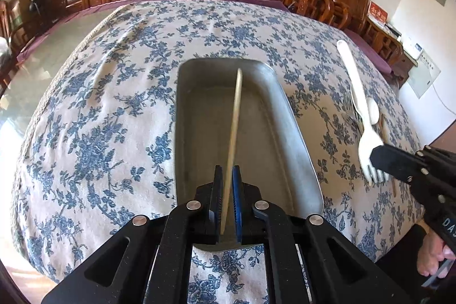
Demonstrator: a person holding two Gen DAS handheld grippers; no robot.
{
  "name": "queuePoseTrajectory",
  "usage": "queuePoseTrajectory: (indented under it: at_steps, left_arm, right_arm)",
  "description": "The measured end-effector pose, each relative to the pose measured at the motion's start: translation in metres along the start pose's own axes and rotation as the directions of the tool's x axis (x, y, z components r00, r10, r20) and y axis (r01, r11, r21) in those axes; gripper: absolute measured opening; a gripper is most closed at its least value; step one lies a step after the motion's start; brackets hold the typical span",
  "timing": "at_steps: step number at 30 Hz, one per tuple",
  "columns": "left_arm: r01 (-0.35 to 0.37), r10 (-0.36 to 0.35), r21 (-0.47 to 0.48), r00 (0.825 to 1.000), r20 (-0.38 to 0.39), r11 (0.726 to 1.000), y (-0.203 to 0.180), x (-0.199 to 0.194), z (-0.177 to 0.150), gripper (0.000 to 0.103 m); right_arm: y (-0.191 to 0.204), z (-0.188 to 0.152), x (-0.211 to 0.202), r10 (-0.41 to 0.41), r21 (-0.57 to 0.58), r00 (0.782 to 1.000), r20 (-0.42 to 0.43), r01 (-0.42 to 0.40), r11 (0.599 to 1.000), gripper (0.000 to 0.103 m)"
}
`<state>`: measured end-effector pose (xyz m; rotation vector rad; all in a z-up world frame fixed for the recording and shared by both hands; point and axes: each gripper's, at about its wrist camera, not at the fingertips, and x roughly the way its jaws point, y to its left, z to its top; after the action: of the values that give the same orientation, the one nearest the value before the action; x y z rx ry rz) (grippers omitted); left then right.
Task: Organize utensils
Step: 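Carry the chopstick into the grey tray and open the left tool while the right tool drops the spoon there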
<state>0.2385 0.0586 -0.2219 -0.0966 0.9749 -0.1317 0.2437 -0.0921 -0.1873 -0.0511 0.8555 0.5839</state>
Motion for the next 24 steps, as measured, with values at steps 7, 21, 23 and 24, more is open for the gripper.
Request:
queuePoseTrajectory:
  at_steps: [7,21,23,24]
  left_arm:
    - [-0.028,0.029,-0.02,0.997,0.068,0.999,0.016,-0.019,0.003,0.011]
    - [-0.082,0.086,-0.045,0.99,0.115,0.996,0.039,-0.032,0.006,0.011]
    - [-0.08,0.085,-0.043,0.99,0.116,0.996,0.039,-0.032,0.007,0.011]
    - [-0.079,0.084,-0.043,0.99,0.116,0.996,0.039,-0.032,0.007,0.011]
  right_arm:
    - [0.025,0.014,0.021,0.041,-0.038,0.999,-0.023,-0.041,0.998,0.004]
    - [0.05,0.003,0.083,0.043,-0.088,0.987,-0.153,-0.057,0.994,0.004]
    - [0.049,0.003,0.085,0.035,-0.086,0.988,-0.151,-0.049,0.995,0.005]
    - [0.048,0.004,0.084,0.03,-0.084,0.989,-0.143,-0.042,0.996,0.005]
